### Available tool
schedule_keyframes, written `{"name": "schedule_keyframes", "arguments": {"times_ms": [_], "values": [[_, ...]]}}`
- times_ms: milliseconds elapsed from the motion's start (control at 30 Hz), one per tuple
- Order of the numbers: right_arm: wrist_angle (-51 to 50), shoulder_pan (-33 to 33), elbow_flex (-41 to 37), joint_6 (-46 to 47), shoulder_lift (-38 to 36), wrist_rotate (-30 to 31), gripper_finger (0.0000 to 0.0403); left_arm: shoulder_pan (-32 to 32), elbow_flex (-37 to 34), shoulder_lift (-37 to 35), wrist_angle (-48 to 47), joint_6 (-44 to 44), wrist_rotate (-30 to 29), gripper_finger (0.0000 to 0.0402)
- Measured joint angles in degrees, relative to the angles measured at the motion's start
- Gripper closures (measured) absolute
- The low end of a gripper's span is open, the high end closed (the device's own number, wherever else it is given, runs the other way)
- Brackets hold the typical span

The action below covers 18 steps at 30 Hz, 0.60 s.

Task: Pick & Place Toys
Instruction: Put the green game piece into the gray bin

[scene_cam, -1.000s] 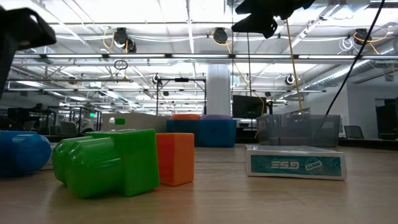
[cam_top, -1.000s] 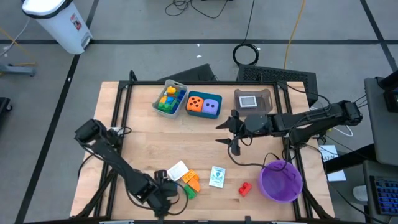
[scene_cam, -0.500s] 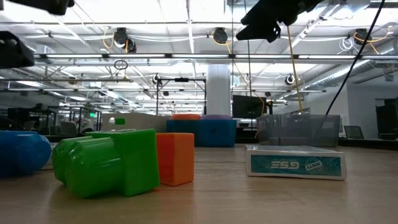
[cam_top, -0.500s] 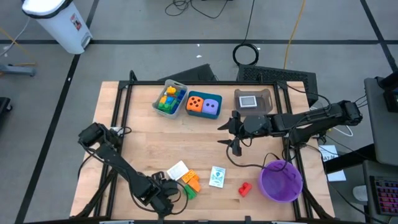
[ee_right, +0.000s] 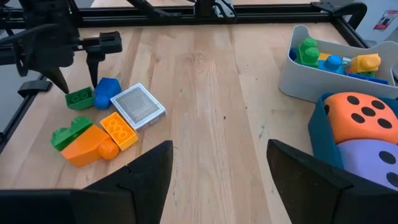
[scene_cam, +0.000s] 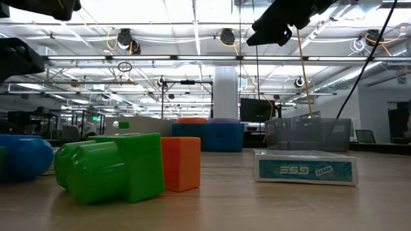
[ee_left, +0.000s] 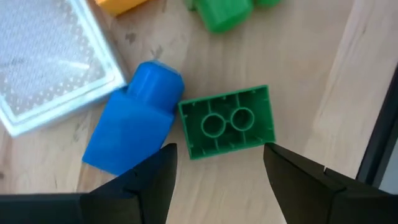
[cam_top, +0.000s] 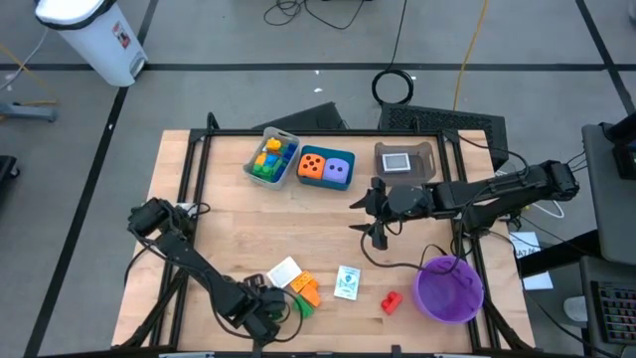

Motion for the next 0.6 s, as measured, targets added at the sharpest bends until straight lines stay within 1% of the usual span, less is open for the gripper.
{"name": "schedule_keyframes", "arguments": {"times_ms": [200, 300, 433, 600], "values": [[0.0, 0.0, 0.0, -0.01, 0.0, 0.0, 0.0152, -0.04, 0.0, 0.0, -0.03, 5.94, -2.04, 0.0153], [-0.12, 0.0, 0.0, -0.02, 0.0, 0.0, 0.0152, 0.0, 0.0, 0.0, -0.03, 10.34, -2.77, 0.0153], [-1.14, 0.0, -0.02, -0.02, 0.0, 0.0, 0.0152, 0.21, 0.0, 0.0, 0.2, 19.03, -4.78, 0.0153], [-3.7, 0.0, -0.03, 0.0, 0.0, 0.0, 0.0152, 1.26, 0.0, -0.02, 1.89, 31.7, -4.53, 0.0153]]}}
